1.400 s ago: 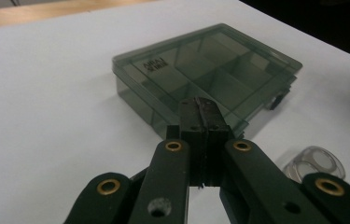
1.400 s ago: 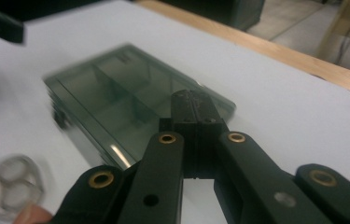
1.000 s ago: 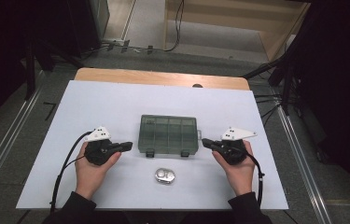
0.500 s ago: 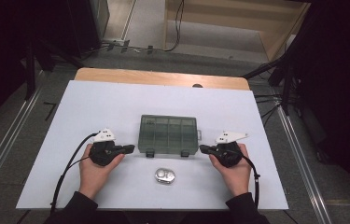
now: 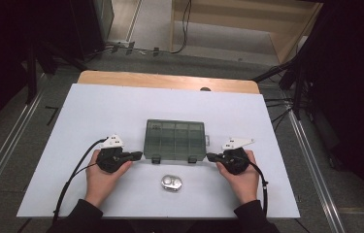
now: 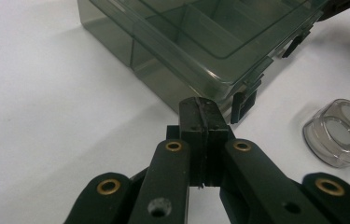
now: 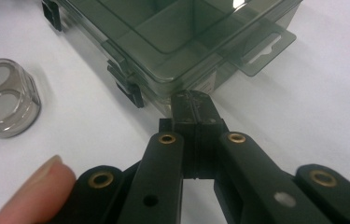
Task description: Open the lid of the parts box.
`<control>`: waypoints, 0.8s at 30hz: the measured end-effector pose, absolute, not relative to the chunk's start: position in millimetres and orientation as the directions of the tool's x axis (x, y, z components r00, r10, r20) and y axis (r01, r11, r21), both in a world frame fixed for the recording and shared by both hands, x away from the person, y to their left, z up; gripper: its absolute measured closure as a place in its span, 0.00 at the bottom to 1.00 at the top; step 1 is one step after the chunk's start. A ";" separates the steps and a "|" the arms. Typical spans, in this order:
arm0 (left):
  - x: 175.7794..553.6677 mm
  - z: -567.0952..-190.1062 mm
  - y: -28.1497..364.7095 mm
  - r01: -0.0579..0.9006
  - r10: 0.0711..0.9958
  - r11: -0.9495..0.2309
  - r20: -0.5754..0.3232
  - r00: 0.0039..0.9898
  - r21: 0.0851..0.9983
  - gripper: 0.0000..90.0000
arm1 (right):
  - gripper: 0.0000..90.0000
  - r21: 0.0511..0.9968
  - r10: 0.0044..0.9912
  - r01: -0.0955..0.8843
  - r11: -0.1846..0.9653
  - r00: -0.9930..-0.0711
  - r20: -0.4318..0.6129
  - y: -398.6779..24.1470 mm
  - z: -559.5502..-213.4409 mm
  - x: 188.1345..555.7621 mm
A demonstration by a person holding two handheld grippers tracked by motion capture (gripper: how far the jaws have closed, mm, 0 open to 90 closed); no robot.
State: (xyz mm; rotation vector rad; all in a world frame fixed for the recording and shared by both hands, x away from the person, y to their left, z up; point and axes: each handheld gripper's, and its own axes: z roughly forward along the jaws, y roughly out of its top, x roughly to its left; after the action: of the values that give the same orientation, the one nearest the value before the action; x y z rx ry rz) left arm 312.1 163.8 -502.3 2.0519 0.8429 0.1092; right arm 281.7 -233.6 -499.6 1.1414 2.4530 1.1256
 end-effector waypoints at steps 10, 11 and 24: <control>311.2 -501.7 162.2 0.518 0.601 -0.378 -0.222 0.768 0.767 0.99 | 0.98 0.709 0.720 0.561 0.428 -0.685 0.108 -232.3 -502.4 281.5; 311.1 -501.4 162.3 0.518 0.601 -0.373 -0.225 0.767 0.770 0.99 | 0.98 0.709 0.720 0.560 0.428 -0.686 0.107 -232.2 -502.2 281.4; 309.2 -493.4 163.9 0.509 0.588 -0.347 -0.240 0.772 0.788 0.99 | 0.98 0.733 0.713 0.527 0.430 -0.696 0.082 -232.0 -493.4 277.7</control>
State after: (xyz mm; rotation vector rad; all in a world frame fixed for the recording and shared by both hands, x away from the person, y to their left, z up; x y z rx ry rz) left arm 309.2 163.9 -493.4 2.0143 0.8224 0.1055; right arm 277.7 -232.0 -493.4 1.0818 2.4435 1.1233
